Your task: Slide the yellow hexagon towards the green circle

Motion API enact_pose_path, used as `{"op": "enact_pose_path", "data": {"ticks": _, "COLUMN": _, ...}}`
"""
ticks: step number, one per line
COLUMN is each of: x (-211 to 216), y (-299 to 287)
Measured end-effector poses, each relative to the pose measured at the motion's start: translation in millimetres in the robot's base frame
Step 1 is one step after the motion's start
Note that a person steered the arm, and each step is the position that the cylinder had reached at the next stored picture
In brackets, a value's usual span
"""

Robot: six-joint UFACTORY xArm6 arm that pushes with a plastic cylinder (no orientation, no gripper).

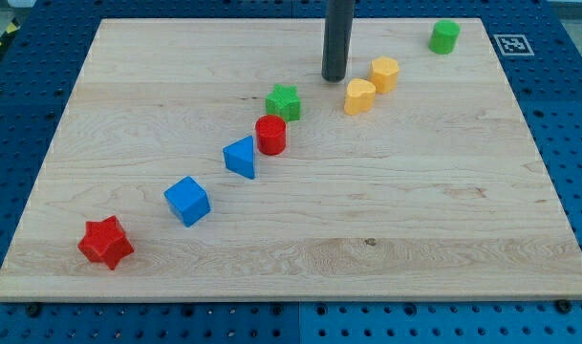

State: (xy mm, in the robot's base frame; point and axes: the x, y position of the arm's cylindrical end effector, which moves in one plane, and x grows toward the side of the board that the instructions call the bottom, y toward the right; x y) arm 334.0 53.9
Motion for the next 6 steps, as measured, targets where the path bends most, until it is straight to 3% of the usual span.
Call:
{"op": "enact_pose_path", "data": {"ticks": 2, "x": 5.8, "y": 14.6}}
{"op": "enact_pose_path", "data": {"ticks": 4, "x": -5.6, "y": 77.7}}
{"op": "enact_pose_path", "data": {"ticks": 6, "x": -15.1, "y": 67.0}}
